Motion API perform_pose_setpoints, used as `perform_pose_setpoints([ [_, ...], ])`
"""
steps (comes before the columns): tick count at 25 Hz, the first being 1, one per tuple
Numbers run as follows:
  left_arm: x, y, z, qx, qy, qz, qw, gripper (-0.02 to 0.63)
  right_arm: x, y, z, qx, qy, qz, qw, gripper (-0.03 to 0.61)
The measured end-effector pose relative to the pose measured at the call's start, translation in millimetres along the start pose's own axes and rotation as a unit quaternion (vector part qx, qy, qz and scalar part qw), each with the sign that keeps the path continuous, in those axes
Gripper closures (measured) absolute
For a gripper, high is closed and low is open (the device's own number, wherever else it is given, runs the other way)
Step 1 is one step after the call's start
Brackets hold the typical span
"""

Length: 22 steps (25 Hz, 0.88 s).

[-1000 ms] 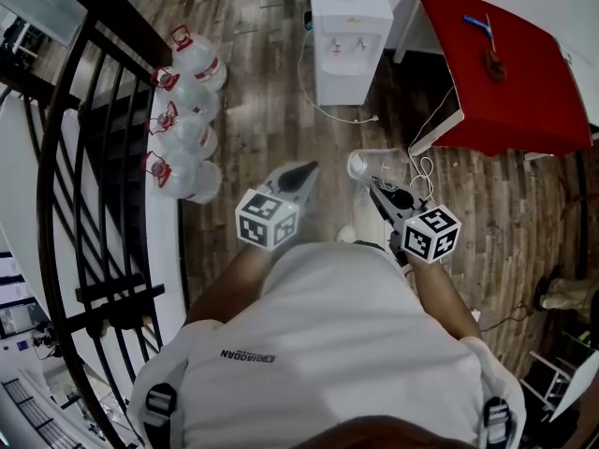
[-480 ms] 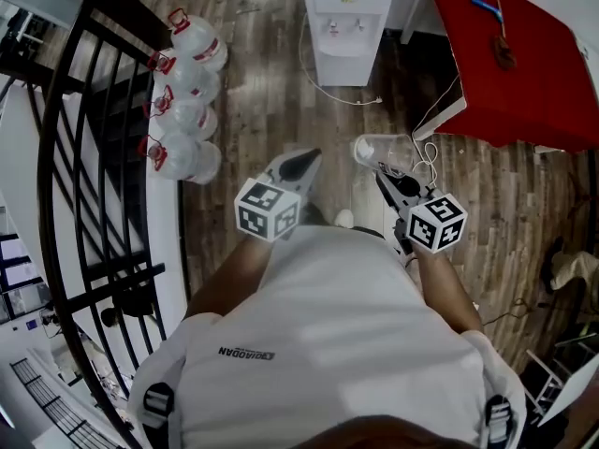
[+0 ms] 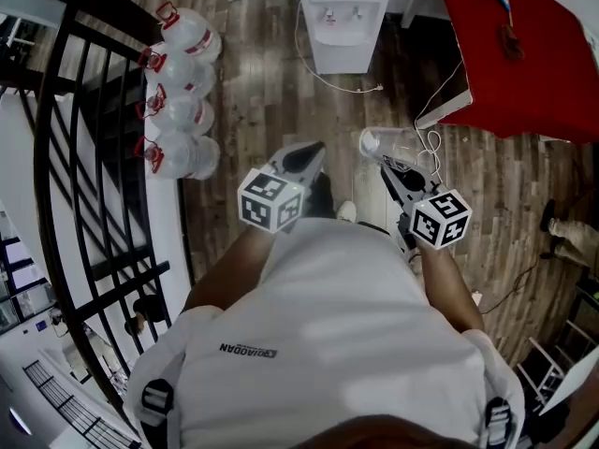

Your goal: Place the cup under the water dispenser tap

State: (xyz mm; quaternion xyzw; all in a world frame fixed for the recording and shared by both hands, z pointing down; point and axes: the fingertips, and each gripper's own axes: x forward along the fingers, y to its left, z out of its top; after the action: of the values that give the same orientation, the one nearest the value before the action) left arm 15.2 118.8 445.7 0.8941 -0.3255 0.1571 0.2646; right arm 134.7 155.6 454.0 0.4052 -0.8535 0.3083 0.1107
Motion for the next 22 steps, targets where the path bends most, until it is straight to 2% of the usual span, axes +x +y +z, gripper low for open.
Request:
perform_pose_setpoints([
  [7, 40.9, 43.7, 41.9, 0.007, -0.010, -0.019, 0.9997, 0.617, 35.5, -32.4, 37.3, -0.012, 0.020, -0.023, 0.999, 0.535],
  [16, 61.3, 119.0, 95.6, 0.003, -0.020, -0.022, 0.9996, 0.617, 112.3, -52.4, 99.7, -0.029, 0.023, -0.030, 0.999, 0.535],
  [22, 67.8, 177.3, 106.8, -0.002, -0.008, -0.014, 0.9999, 0.617, 159.6, -63.5, 121.3, -0.021, 0.024, -0.041, 0.999, 0.536],
])
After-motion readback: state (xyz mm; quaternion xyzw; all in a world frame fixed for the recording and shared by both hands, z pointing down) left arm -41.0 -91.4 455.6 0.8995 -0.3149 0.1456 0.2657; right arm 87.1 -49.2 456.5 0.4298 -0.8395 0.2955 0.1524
